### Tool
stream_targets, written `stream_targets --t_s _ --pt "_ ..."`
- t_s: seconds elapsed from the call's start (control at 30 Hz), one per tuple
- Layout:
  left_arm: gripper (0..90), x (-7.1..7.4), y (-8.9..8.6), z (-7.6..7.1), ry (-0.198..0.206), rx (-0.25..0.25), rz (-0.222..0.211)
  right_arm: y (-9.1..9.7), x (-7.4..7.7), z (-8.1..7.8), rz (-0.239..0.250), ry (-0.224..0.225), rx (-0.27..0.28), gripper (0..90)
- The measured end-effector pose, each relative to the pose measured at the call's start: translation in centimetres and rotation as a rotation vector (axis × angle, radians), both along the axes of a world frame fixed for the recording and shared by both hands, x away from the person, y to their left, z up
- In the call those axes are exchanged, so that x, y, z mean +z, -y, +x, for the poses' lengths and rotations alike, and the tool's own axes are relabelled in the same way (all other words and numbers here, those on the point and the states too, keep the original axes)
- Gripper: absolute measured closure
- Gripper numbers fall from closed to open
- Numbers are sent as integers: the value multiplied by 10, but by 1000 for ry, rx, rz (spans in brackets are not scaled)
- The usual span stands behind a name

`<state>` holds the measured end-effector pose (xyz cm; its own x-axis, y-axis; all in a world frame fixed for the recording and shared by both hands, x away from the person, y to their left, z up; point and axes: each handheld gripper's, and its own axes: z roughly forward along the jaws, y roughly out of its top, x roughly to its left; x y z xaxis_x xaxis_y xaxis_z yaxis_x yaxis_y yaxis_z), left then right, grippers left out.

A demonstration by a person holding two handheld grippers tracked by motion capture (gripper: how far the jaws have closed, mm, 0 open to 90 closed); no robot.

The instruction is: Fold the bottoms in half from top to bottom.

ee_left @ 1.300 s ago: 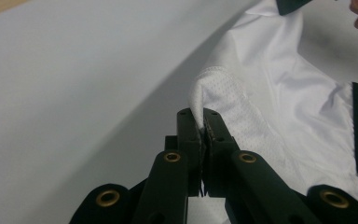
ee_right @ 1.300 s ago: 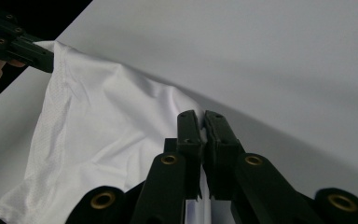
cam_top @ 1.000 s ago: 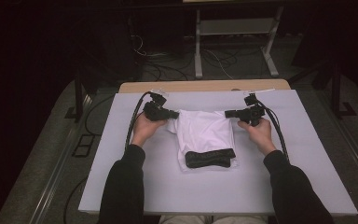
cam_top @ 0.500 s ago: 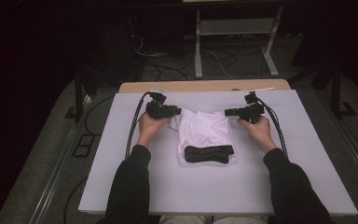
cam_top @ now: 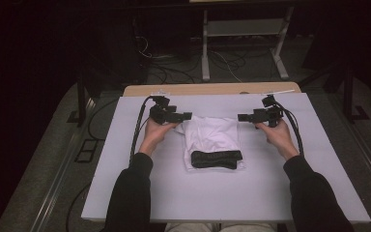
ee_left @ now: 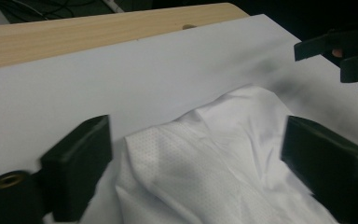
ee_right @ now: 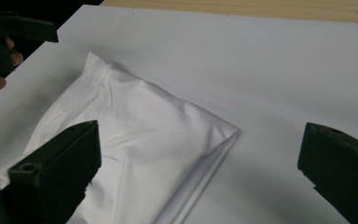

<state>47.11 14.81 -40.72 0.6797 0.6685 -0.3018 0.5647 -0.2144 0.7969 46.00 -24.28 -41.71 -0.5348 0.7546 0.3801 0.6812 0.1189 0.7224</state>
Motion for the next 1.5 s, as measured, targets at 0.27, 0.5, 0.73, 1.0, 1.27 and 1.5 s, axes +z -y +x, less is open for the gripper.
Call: stream_targets --t_s 0.27,0.5,0.73,1.0,1.27,1.5 --pt "0 8 -9 -14 12 -13 8 12 8 -15 -17 25 -3 0" --pt "0 15 -13 -26 27 -7 21 18 9 -29 -20 35 26 0" --pt "0 17 -22 -39 50 2 46 24 13 -45 -19 59 35 0" --pt "0 16 -37 -55 57 19 28 29 16 -65 -19 81 60 0" --pt "0 15 -49 -77 70 20 18 34 12 -86 -43 102 60 0" --pt "0 13 -63 -97 104 35 15 46 6 -107 -48 113 50 0"
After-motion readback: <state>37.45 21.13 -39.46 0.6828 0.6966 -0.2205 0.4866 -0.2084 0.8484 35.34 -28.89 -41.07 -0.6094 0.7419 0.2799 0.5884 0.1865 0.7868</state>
